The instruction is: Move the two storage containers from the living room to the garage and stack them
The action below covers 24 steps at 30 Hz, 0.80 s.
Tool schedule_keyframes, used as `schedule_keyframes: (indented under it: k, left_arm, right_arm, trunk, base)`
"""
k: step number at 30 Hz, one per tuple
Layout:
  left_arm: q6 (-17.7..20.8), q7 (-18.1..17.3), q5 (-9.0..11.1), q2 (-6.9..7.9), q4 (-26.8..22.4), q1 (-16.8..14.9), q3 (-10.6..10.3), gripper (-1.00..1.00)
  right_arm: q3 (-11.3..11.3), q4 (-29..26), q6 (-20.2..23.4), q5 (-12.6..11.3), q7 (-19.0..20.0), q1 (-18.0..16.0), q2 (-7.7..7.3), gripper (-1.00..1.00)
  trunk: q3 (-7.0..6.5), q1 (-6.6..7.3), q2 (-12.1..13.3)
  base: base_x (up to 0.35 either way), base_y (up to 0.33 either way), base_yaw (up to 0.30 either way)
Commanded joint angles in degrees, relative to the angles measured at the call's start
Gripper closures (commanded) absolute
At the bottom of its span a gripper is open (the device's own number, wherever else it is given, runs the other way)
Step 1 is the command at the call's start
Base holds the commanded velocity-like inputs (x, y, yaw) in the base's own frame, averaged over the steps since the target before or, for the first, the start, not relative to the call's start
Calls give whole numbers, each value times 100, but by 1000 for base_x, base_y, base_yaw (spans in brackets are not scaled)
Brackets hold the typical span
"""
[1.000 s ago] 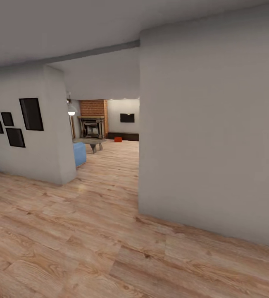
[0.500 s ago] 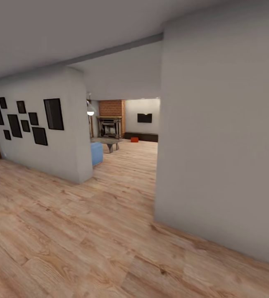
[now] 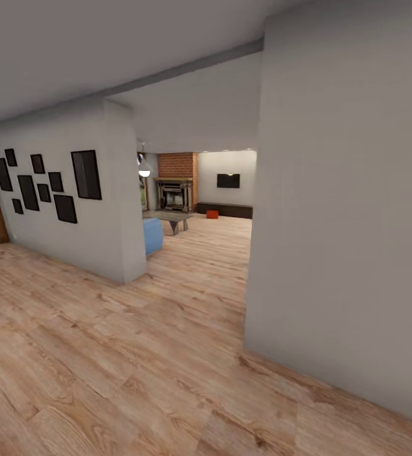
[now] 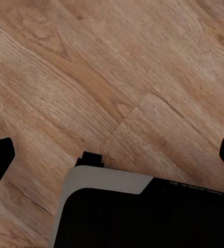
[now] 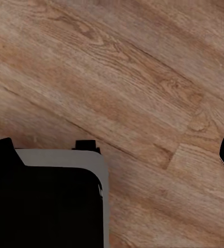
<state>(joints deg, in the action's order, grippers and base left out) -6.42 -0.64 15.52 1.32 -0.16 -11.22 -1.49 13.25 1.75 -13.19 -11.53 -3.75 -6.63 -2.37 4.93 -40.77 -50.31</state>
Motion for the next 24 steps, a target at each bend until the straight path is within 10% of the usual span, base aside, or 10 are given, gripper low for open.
schedule_keyframes:
  k: [1,24]
  left_arm:
    - [-18,-7,39,0,7,-6,-18,-100]
    - [-18,-7,39,0,7,-7,-17,-100]
  right_arm:
    - [48,18,-35,-51,-3,-7,1,-100]
    - [46,18,-1,-31,6,-8,-35,-100]
  trunk:
    - [9,-4,-6]
    - [9,-4,-6]
  base:
    - [324,0,183]
    - [323,0,85]
